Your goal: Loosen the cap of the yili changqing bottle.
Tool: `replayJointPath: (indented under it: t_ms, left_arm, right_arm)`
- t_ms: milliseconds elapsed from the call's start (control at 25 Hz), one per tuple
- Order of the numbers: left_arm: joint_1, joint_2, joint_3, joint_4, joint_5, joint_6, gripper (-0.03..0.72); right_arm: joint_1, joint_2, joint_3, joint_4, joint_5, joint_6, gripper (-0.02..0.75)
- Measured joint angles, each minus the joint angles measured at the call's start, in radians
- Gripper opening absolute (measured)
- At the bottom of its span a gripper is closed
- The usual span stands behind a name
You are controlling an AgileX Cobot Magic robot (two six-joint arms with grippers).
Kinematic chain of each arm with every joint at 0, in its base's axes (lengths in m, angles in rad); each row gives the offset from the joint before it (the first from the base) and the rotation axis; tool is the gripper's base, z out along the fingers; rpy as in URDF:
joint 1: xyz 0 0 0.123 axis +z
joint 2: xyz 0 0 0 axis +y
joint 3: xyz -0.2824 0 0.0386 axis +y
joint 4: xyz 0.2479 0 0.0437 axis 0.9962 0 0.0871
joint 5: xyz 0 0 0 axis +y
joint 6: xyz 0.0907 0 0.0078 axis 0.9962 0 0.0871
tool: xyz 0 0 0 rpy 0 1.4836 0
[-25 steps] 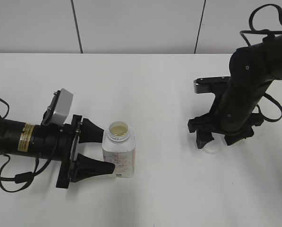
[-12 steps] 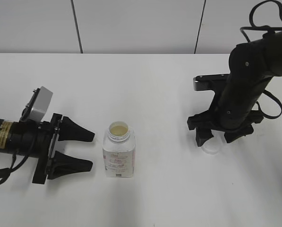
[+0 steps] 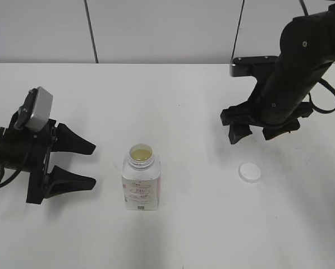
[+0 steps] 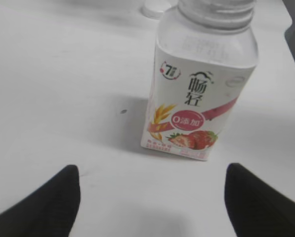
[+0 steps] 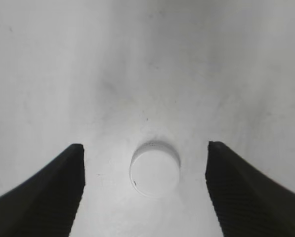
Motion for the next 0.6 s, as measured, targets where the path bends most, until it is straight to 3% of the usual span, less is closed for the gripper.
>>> replayJointPath:
  t_ms: [280, 600]
  left_arm:
    - [0.000, -0.104, 0.000, -0.035, 0.235, -0.097, 0.533]
    - [0.001, -0.226, 0.001, -0.533, 0.678, -0.182, 0.531]
  right_arm:
    - [0.000, -0.035, -0.059, -0.020, 0.002, -0.006, 0.595]
    - [0.000, -0.045, -0.075, -0.027, 0.006, -0.011, 0.595]
